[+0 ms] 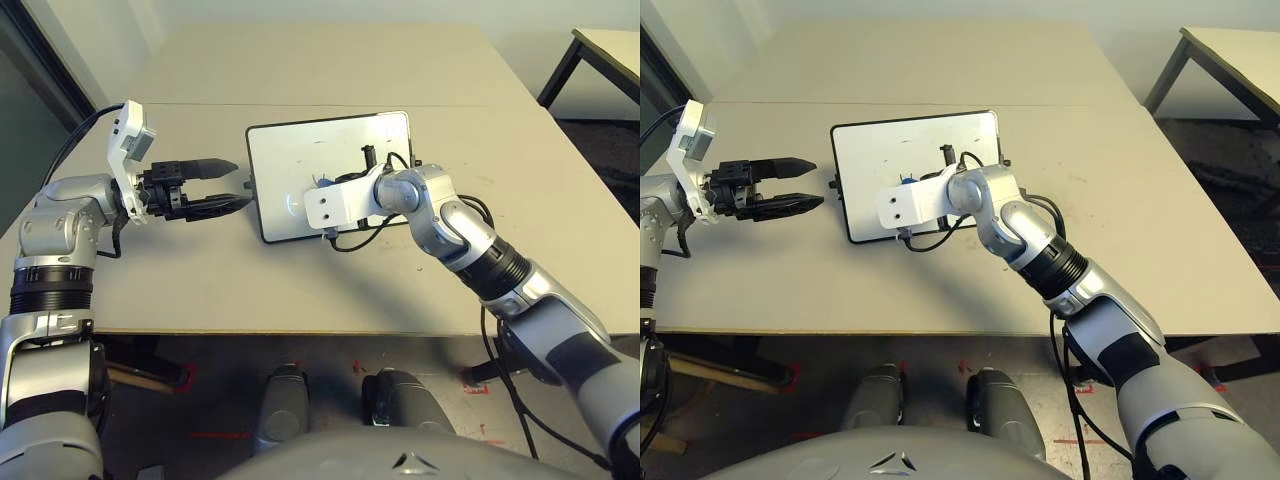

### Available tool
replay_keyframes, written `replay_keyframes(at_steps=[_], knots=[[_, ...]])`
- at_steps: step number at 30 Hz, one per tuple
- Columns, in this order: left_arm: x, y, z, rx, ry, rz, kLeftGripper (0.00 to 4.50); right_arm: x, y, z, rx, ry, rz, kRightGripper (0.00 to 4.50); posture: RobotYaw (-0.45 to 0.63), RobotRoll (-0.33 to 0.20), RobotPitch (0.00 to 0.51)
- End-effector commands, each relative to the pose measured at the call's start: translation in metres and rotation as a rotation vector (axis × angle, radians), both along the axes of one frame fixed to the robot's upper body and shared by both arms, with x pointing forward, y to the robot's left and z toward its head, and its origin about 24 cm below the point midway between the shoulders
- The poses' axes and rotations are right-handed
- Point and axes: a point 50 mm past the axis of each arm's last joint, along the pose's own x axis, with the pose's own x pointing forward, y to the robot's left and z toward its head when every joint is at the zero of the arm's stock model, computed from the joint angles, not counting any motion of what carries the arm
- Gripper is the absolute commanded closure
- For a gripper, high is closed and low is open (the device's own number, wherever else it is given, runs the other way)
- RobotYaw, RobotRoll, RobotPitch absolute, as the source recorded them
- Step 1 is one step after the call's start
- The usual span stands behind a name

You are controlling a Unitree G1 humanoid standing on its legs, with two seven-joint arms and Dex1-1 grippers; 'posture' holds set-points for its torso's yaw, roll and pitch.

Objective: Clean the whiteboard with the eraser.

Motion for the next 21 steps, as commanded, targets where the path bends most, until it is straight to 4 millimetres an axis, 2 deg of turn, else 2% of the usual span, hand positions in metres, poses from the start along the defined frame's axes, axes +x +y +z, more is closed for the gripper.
replay_keyframes(at_steps=[1,11,21], knots=[[0.0,-0.001,-0.001,0.0,0.001,0.0,0.0,0.002,0.002,-0.004,0.0,0.0,-0.002,4.13,0.23,0.0,0.036],[-0.002,-0.003,-0.001,-0.012,-0.006,-0.005,0.0,0.016,0.001,-0.021,-0.086,-0.058,-0.017,4.13,0.24,0.0,0.033],[-0.002,-0.003,0.0,-0.009,-0.007,-0.005,0.0,0.012,0.014,-0.024,-0.075,-0.053,0.019,4.13,0.25,0.0,0.033]])
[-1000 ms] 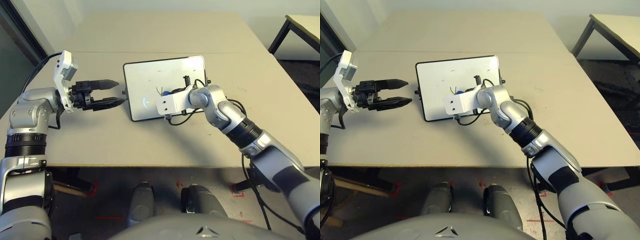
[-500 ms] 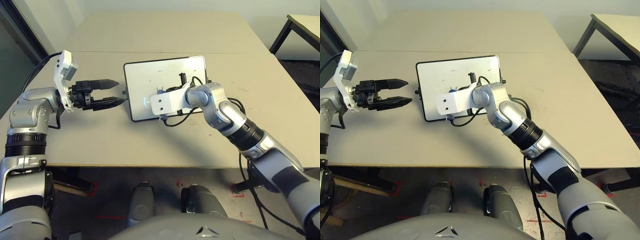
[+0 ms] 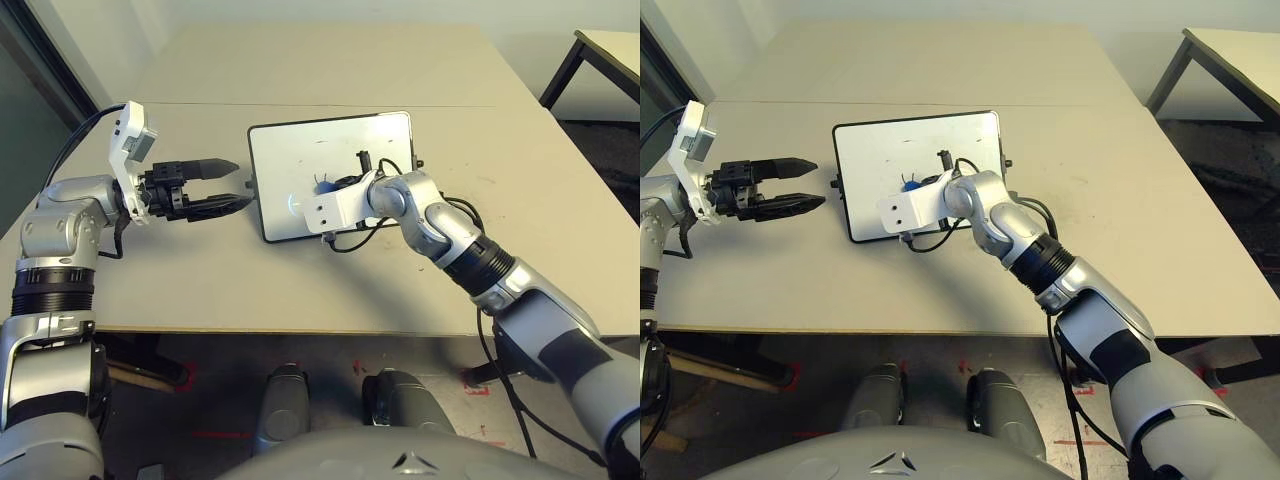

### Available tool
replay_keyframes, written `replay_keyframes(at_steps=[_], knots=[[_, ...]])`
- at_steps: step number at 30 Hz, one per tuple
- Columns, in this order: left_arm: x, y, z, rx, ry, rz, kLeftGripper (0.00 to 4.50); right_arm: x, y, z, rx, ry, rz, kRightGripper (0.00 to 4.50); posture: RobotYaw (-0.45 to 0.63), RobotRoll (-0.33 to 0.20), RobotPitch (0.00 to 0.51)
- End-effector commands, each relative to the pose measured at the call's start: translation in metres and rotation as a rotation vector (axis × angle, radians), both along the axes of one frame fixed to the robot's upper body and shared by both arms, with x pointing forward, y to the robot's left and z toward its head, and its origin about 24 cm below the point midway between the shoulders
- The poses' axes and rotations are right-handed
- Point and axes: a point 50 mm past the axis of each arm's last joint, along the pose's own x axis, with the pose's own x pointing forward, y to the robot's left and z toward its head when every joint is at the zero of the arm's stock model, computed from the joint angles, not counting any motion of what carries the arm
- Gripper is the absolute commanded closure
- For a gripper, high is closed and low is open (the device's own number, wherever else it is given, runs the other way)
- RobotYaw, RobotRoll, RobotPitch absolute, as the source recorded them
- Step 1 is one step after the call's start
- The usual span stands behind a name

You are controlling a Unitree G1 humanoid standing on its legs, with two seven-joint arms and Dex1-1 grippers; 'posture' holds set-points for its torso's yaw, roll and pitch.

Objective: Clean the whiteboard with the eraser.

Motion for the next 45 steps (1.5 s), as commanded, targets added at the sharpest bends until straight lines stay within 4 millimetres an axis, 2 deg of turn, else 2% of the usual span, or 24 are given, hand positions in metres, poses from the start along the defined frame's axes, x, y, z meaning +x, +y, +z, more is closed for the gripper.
replay_keyframes(at_steps=[1,9,18,22,27,38,45], knots=[[-0.001,-0.001,0.0,-0.004,-0.003,-0.008,0.0,-0.001,0.005,0.0,-0.005,0.001,0.018,4.13,0.25,0.0,0.032],[-0.001,-0.002,-0.001,-0.006,0.001,-0.013,0.0,0.003,-0.002,0.0,-0.005,0.009,-0.01,4.13,0.24,0.0,0.031],[0.001,-0.003,-0.001,-0.001,0.004,-0.017,0.0,0.013,-0.036,0.002,-0.026,0.011,-0.098,4.13,0.23,0.0,0.037],[0.002,-0.004,-0.001,-0.001,0.006,-0.023,0.0,0.015,-0.042,0.003,-0.027,0.007,-0.114,4.13,0.22,0.0,0.04],[0.004,-0.004,0.0,0.001,0.004,-0.023,0.0,0.015,-0.038,0.004,-0.022,0.005,-0.106,4.13,0.22,0.0,0.043],[-0.004,0.003,-0.002,0.01,0.02,0.003,0.0,0.009,-0.006,0.005,-0.002,0.007,-0.013,4.13,0.27,0.0,0.046],[-0.015,0.008,-0.003,0.008,0.027,0.03,0.0,0.007,0.007,0.002,-0.003,0.014,0.031,4.13,0.3,0.0,0.045]])
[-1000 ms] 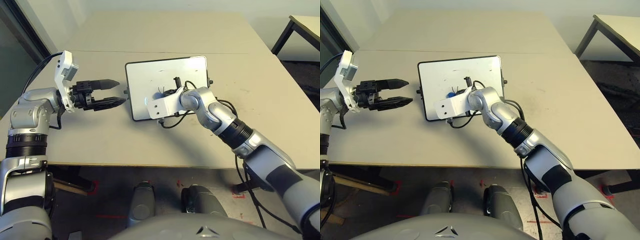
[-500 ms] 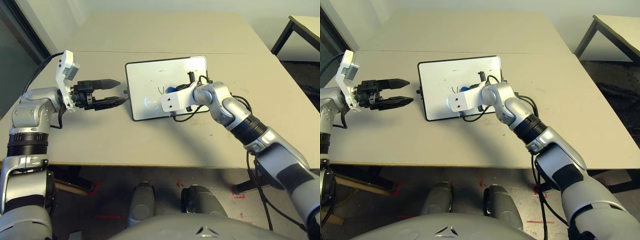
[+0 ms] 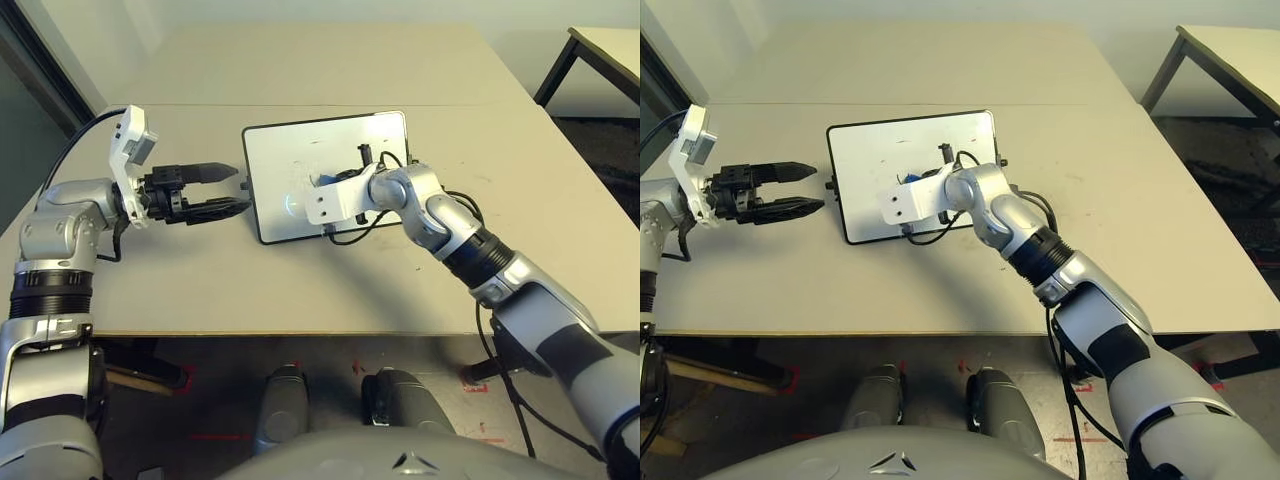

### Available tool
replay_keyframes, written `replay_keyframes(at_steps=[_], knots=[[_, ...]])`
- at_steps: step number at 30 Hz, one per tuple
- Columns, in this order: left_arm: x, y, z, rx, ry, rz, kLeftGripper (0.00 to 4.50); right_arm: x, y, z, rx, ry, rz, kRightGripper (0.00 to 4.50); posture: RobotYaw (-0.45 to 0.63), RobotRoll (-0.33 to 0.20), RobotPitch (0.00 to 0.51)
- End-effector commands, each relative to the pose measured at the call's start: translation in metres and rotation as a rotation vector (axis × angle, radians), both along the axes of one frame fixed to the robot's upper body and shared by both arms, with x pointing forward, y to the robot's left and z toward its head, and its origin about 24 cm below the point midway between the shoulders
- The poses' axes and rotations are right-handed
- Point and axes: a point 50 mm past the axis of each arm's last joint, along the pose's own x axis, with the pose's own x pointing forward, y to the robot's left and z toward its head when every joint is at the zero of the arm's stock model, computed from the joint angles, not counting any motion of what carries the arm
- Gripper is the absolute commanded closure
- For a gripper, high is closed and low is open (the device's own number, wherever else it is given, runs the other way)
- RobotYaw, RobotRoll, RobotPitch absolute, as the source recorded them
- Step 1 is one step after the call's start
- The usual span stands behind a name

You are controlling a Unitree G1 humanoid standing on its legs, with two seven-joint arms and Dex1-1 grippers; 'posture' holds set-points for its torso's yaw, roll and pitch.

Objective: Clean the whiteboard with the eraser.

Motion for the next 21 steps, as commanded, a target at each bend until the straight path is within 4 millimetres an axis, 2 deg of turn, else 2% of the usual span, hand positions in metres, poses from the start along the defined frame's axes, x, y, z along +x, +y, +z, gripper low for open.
replay_keyframes(at_steps=[1,6,10,21], knots=[[-0.005,0.001,0.005,0.004,-0.015,0.007,0.0,-0.001,0.006,-0.005,-0.024,0.01,0.023,4.13,0.31,0.0,0.046],[-0.006,0.002,0.006,0.004,-0.017,0.015,0.0,-0.002,0.01,-0.007,-0.025,0.012,0.036,4.13,0.31,0.0,0.046],[-0.006,0.003,0.006,0.005,-0.019,0.02,0.0,0.0,0.006,-0.009,-0.026,0.016,0.019,4.13,0.3,0.0,0.046],[-0.002,0.005,0.009,0.014,-0.024,0.02,0.0,0.018,-0.038,-0.002,-0.046,-0.008,-0.116,4.13,0.28,0.0,0.044]])
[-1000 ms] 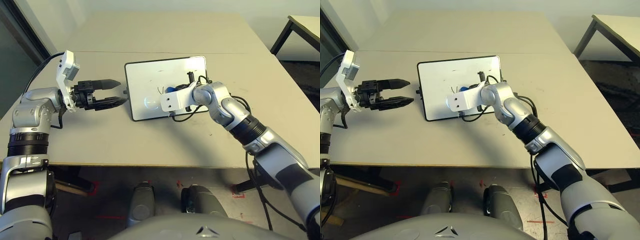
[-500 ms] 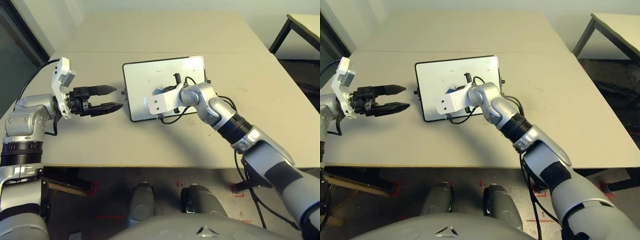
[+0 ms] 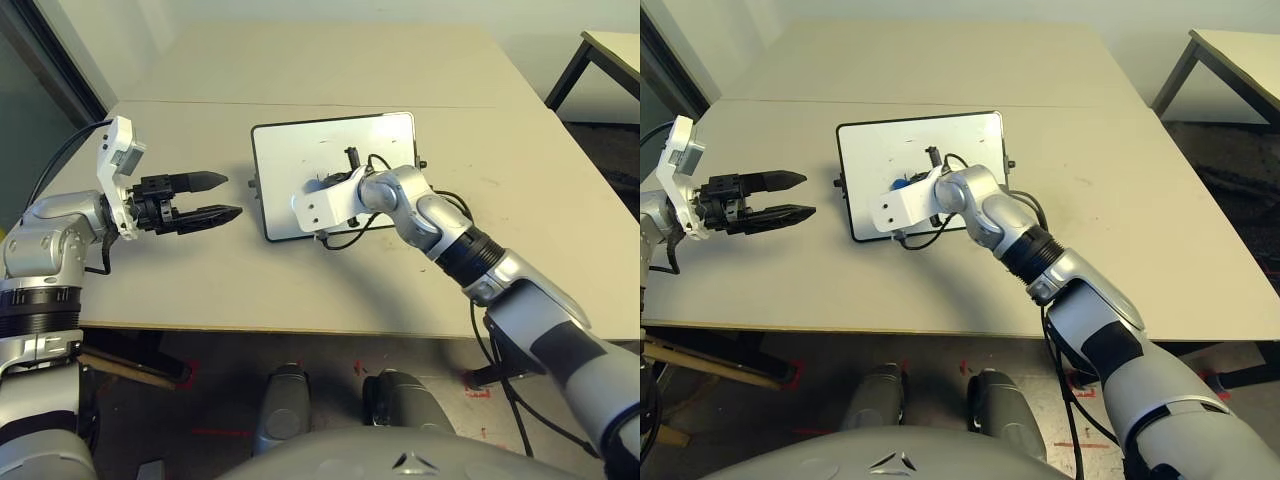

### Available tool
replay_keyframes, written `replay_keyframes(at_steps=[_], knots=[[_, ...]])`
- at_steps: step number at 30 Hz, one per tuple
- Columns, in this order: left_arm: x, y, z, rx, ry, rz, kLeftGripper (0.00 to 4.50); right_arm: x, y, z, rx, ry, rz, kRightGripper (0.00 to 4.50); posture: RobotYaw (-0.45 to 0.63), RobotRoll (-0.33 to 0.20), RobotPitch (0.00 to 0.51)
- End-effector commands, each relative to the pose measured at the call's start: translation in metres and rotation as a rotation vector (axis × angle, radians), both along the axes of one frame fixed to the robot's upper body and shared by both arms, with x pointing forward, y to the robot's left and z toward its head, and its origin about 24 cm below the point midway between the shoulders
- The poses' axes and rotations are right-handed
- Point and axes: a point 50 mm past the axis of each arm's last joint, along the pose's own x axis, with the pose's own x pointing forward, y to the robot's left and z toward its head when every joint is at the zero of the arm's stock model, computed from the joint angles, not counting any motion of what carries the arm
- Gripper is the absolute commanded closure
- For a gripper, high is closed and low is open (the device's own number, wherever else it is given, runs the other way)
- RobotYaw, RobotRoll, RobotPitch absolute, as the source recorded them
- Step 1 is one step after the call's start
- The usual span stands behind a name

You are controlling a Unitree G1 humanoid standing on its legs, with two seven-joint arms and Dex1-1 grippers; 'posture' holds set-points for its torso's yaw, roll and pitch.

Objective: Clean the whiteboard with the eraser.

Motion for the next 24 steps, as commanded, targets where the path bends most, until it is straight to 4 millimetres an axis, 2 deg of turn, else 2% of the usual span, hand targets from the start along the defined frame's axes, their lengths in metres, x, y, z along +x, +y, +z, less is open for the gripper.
replay_keyframes(at_steps=[1,5,10,24], knots=[[0.002,-0.001,0.007,0.015,-0.02,-0.011,0.0,0.009,-0.021,-0.005,-0.017,0.027,-0.086,4.13,0.28,0.0,0.044],[0.003,-0.001,0.007,0.016,-0.022,-0.015,0.0,0.01,-0.025,-0.003,-0.017,0.024,-0.099,4.13,0.27,0.0,0.041],[0.004,-0.002,0.007,0.015,-0.022,-0.018,0.0,0.009,-0.017,-0.001,-0.009,0.021,-0.082,4.13,0.27,0.0,0.038],[0.005,-0.004,0.006,0.01,-0.027,-0.023,0.0,-0.003,0.028,0.004,-0.009,-0.003,0.043,4.13,0.27,0.0,0.035]])
